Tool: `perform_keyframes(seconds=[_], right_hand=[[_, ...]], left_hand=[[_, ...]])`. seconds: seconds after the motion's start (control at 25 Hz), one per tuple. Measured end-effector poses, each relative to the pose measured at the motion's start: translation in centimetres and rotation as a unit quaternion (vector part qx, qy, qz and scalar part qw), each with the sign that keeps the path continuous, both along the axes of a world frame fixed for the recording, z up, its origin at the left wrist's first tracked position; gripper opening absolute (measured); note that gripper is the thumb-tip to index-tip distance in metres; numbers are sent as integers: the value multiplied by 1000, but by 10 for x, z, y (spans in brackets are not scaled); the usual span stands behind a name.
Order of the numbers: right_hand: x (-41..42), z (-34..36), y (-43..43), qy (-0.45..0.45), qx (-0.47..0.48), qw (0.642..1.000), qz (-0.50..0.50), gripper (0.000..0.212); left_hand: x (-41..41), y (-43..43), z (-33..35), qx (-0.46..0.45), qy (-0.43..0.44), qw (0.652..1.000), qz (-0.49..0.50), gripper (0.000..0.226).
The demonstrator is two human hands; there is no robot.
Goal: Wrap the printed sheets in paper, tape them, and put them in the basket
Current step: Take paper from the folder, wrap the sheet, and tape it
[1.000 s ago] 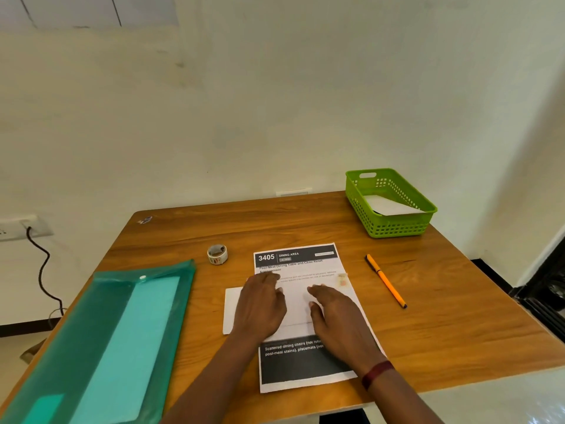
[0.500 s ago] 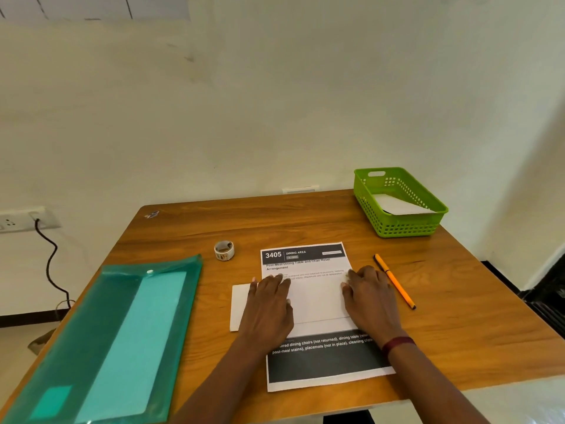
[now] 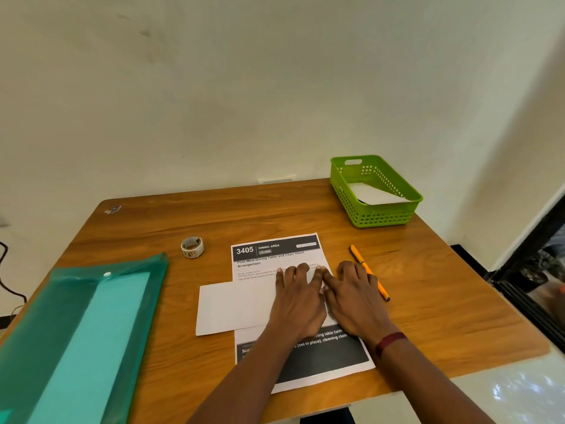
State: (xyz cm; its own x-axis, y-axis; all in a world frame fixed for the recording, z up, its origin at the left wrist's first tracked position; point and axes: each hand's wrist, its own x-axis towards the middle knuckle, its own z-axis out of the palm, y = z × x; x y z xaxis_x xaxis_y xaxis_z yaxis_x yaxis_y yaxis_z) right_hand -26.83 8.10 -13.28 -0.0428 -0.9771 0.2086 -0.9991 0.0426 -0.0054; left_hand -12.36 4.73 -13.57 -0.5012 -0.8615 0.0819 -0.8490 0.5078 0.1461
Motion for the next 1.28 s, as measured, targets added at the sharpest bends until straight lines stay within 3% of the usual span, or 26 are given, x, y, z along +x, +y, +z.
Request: perform_keyframes(seconds=[0.24,0.56,0.72,0.8,0.84,0.92,1.0,1.16,1.28], right_hand=[[-8,-4,-3,-58,42,997,2,62],[-1,-4,-5,-36,84,996,8,80],[-2,-6,-6,-58,111,992,6,80],[-5,-4,-9,-120,99,988,9,64],[-6,-1,-9,-194,72,978,14,56],[-8,10,-6,-369,2,929,12,45],[-10,22,0,-467,-42,883,2,42],[-12,28,19,-561,-122,818,-24,34],[7,35,38,-507,-114,854,-4,29]], left_hand=[[-2,3,-2,-37,-9,999,9,69],[-11,4,-3,33,-33,999,28,89],[-7,6,-6,53,-14,998,36,85],[-7,8,0,61,20,997,51,81],[-6,9,6,64,49,995,66,74],[0,8,19,43,124,987,89,59],[13,8,32,8,183,978,95,56],[57,10,43,-26,230,966,114,53],[99,5,35,-24,140,980,137,55]])
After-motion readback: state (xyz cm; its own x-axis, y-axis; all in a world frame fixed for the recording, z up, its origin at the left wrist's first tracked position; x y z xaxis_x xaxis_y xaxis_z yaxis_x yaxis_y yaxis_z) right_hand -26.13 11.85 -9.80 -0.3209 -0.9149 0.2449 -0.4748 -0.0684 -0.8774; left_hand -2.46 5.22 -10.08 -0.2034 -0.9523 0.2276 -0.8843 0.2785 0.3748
